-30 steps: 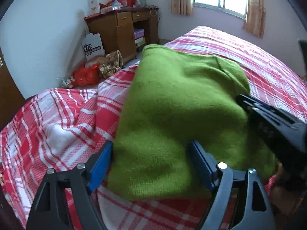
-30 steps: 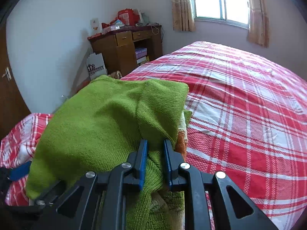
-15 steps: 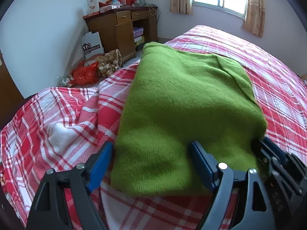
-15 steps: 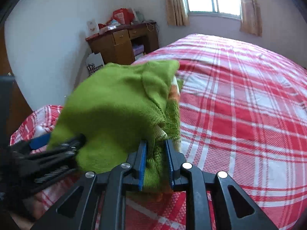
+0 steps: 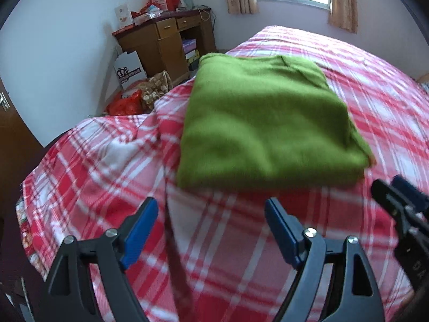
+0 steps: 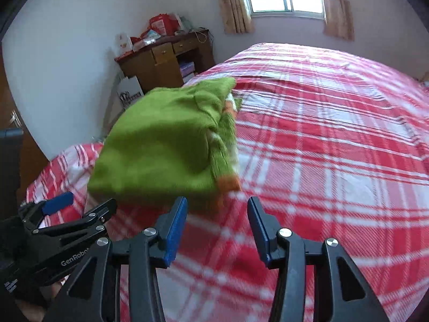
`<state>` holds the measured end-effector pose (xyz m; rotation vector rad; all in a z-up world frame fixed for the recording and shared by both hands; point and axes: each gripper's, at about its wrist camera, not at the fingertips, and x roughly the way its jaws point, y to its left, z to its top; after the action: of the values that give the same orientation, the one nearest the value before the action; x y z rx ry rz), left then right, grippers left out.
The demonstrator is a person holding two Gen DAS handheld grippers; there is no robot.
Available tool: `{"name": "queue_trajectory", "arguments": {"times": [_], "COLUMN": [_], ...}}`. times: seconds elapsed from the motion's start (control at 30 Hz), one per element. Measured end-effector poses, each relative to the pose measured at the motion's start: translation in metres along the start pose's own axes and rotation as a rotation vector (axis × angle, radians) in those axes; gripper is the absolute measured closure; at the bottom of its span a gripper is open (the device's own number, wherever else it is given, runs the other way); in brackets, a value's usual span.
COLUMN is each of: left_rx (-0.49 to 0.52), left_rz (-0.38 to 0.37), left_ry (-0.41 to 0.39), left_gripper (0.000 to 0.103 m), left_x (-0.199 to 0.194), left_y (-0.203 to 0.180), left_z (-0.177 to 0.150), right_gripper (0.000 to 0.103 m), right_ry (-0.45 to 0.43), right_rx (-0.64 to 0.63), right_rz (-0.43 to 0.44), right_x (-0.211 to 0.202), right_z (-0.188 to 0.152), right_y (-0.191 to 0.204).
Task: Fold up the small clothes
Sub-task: 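Release the folded sweater with the left gripper and pull both tools back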
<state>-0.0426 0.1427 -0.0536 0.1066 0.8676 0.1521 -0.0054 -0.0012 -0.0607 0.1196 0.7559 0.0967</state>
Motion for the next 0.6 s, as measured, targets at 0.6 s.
{"name": "queue_trajectory", "arguments": {"times": [0.6], "left_rx": [0.022], "left_rz": [-0.063], "left_ry": [-0.211], "left_gripper": [0.0], "left_x": [-0.119], "left_y": [0.012], "left_z": [-0.038], "right_gripper": [0.033], "right_ry": [-0.102], "right_rx": [-0.067], "right_rz": [-0.099], "right_x": [-0.119], "right_z": [-0.047], "right_y": [0.019]}}
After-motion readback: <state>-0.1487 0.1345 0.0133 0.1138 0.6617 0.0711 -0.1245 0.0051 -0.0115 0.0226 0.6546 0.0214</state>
